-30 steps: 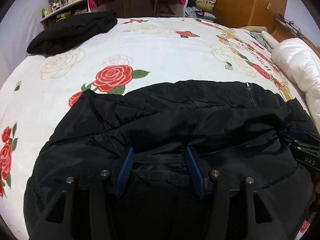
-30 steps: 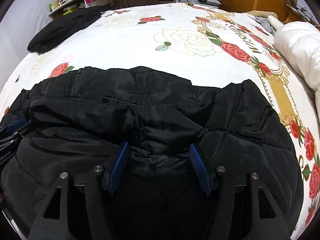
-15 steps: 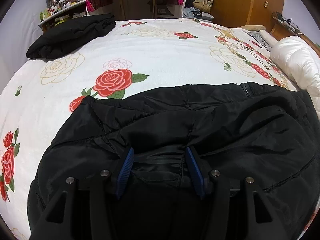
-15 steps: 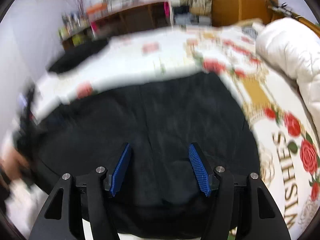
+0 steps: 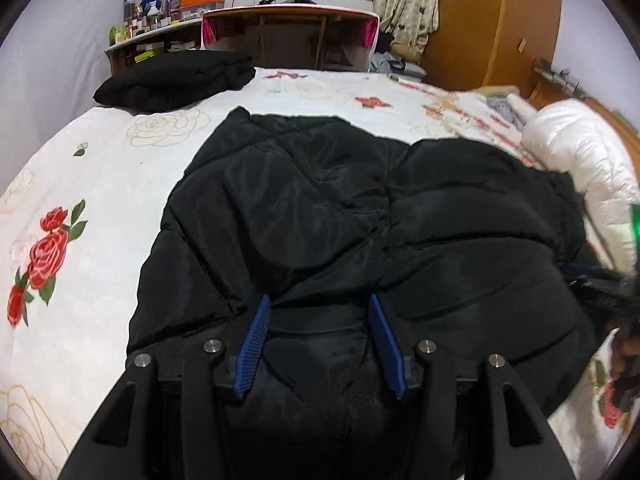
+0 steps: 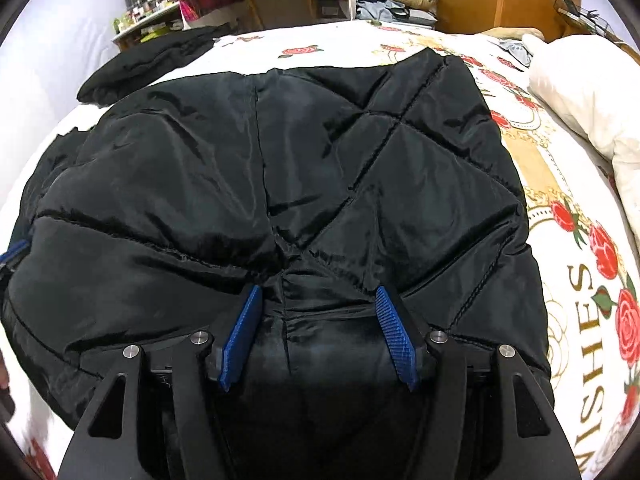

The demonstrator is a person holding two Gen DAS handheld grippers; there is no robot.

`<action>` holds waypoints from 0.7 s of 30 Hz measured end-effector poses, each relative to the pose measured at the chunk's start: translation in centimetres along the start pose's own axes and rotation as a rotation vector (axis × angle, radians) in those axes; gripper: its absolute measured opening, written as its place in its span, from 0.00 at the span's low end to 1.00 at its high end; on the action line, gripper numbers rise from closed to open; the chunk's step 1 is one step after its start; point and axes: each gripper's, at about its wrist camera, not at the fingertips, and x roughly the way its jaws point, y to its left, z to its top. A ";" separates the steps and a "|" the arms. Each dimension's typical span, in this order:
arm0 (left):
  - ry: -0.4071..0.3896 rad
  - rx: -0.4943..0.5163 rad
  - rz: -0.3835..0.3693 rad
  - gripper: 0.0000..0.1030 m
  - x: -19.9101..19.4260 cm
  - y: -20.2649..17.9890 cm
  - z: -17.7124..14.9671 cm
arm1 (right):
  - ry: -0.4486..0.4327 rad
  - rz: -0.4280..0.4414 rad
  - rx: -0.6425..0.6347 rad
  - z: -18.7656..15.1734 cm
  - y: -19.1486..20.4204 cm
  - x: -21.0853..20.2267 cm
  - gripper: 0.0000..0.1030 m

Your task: Fold large clothes

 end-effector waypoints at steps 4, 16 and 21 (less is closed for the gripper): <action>0.024 -0.003 0.004 0.51 -1.3 -0.2 1.8 | -0.052 0.012 0.046 0.9 -0.6 -3.8 0.57; 0.028 0.055 0.082 0.51 3.9 3.5 5.8 | -0.051 -0.012 0.084 4.7 -5.7 -0.4 0.18; 0.002 0.013 0.058 0.53 6.2 3.6 5.7 | -0.044 -0.041 0.073 3.9 -6.7 2.7 0.13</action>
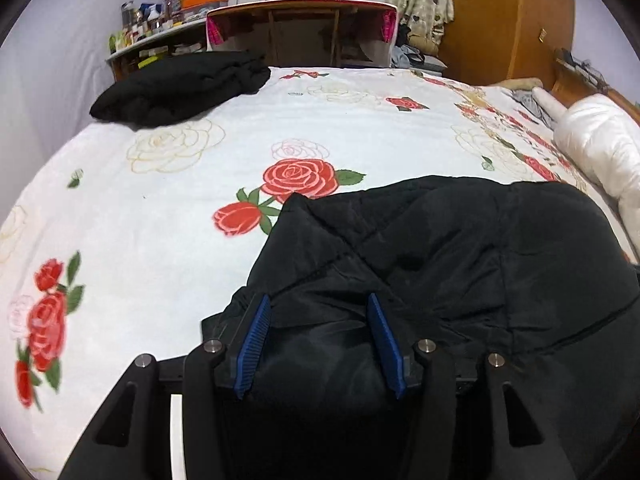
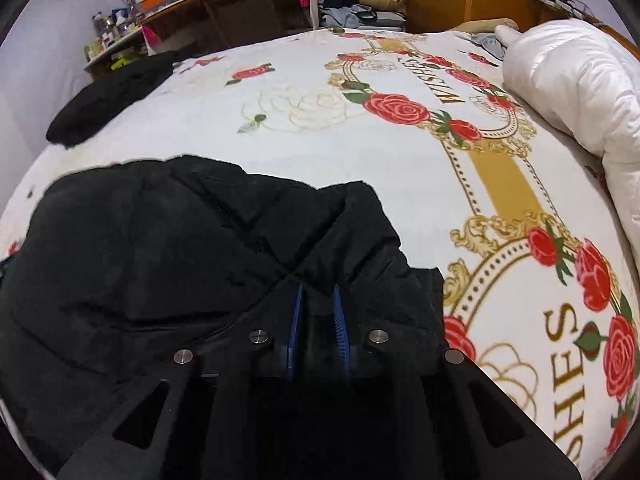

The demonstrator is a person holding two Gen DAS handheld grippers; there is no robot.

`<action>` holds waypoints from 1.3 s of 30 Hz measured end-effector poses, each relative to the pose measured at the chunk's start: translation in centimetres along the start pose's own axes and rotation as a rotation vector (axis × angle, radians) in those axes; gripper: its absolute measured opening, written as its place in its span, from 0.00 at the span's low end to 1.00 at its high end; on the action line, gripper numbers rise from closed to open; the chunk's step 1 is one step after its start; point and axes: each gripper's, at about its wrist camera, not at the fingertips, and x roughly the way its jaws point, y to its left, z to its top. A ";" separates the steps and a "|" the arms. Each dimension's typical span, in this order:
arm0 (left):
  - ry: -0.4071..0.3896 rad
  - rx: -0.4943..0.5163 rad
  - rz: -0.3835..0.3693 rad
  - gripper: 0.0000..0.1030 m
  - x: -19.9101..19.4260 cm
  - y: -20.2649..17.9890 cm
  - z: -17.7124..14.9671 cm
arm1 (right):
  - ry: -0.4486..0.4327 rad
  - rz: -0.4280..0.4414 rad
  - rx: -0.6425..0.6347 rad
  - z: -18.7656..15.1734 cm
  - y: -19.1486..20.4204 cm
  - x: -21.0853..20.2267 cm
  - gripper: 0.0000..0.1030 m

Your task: Fold large clothes

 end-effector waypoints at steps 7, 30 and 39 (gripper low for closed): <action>0.023 0.005 0.029 0.53 -0.2 -0.3 0.4 | 0.016 -0.066 -0.039 1.2 0.8 0.4 0.12; -0.007 -0.079 0.019 0.64 -7.7 3.0 -4.1 | -0.019 0.084 0.104 -4.5 -3.3 -7.0 0.84; 0.043 -0.137 -0.069 0.72 -4.8 4.7 -4.8 | 0.052 0.239 0.192 -5.3 -5.7 -4.3 0.84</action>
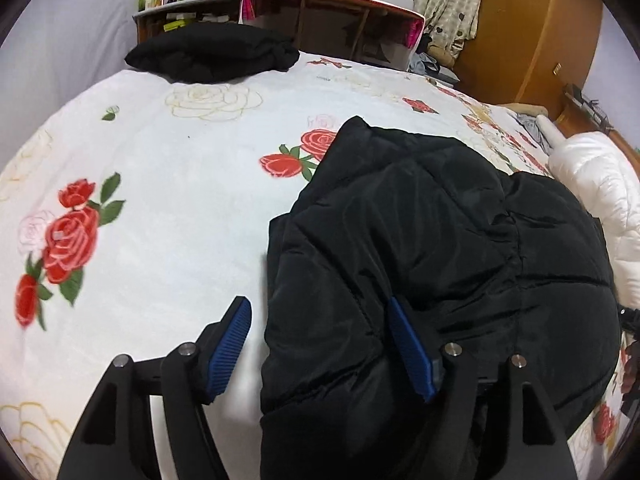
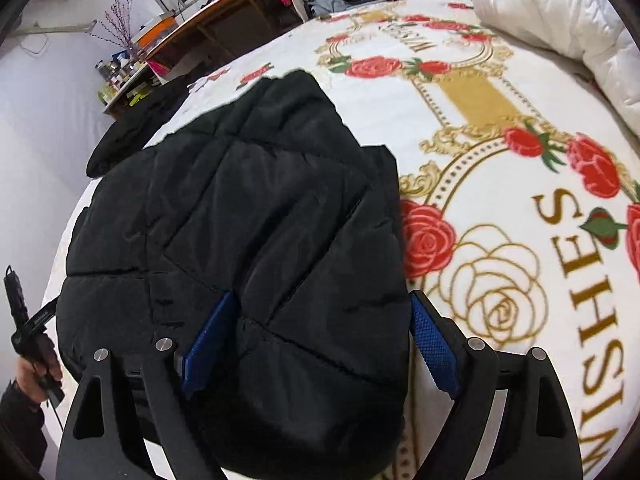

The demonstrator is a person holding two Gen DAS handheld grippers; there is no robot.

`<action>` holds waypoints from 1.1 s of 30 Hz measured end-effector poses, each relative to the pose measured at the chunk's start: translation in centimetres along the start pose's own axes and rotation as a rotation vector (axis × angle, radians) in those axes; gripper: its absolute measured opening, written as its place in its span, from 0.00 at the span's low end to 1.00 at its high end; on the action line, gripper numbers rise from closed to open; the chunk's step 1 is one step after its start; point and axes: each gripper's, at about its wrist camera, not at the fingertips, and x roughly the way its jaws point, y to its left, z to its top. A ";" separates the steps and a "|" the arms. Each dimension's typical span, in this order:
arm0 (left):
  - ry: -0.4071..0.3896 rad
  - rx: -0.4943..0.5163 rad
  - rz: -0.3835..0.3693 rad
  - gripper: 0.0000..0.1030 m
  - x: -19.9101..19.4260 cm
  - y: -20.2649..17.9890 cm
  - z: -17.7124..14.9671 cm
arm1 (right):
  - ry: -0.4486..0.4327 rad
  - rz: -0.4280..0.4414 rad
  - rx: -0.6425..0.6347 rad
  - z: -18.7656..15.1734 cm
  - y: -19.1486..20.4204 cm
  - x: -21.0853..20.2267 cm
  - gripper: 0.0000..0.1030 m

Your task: Fold large clothes

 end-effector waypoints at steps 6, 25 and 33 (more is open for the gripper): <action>0.011 -0.043 -0.038 0.80 2.1 0.6 -0.2 | 0.019 0.029 0.014 0.6 -0.4 1.9 0.84; 0.126 -0.139 -0.224 0.88 5.8 0.9 -0.3 | 0.085 0.153 0.064 1.5 -0.4 4.7 0.61; 0.093 -0.087 -0.206 0.43 4.0 -0.1 0.1 | 0.064 0.141 0.061 2.0 1.0 3.3 0.35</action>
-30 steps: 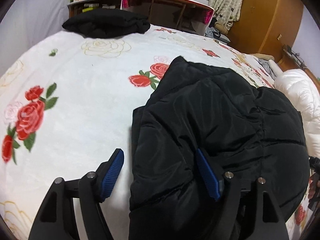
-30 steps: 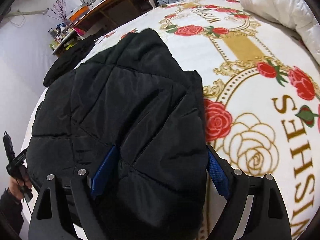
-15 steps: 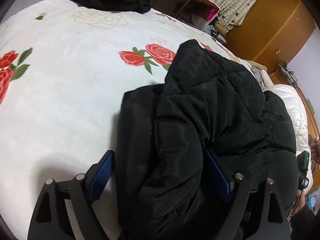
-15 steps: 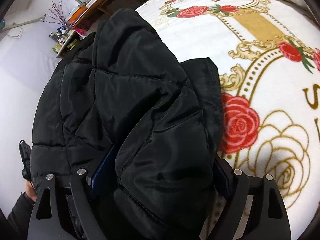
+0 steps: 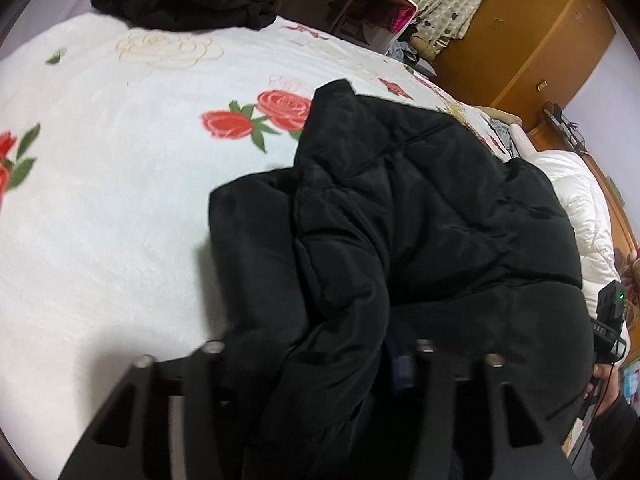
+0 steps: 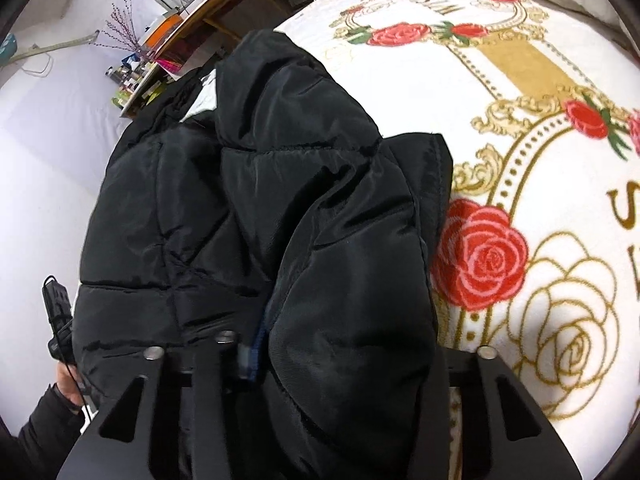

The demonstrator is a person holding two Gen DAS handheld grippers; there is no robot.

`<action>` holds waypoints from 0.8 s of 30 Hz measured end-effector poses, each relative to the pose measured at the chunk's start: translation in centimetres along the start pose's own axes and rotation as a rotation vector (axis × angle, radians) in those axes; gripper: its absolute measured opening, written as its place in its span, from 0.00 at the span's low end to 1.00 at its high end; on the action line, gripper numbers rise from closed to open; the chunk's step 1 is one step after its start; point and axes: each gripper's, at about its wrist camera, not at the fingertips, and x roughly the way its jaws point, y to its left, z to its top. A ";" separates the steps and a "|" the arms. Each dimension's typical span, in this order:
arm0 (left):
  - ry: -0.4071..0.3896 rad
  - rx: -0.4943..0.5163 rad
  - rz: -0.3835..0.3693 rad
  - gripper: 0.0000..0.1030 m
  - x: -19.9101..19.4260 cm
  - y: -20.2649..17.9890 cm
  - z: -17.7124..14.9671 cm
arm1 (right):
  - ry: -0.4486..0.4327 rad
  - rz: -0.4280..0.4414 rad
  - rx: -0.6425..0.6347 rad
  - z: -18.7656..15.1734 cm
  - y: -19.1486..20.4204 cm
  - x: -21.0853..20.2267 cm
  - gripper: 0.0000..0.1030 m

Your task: Fold large clothes

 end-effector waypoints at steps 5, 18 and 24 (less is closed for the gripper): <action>-0.020 0.039 0.031 0.31 -2.3 -0.9 0.6 | -0.006 -0.018 -0.017 0.2 1.0 -1.9 0.27; -0.088 0.079 0.037 0.25 -7.9 -3.1 2.5 | -0.054 -0.013 -0.048 0.1 2.8 -6.8 0.16; -0.119 0.093 0.037 0.25 -11.3 -4.0 2.8 | -0.080 0.009 -0.060 -0.3 4.3 -9.8 0.12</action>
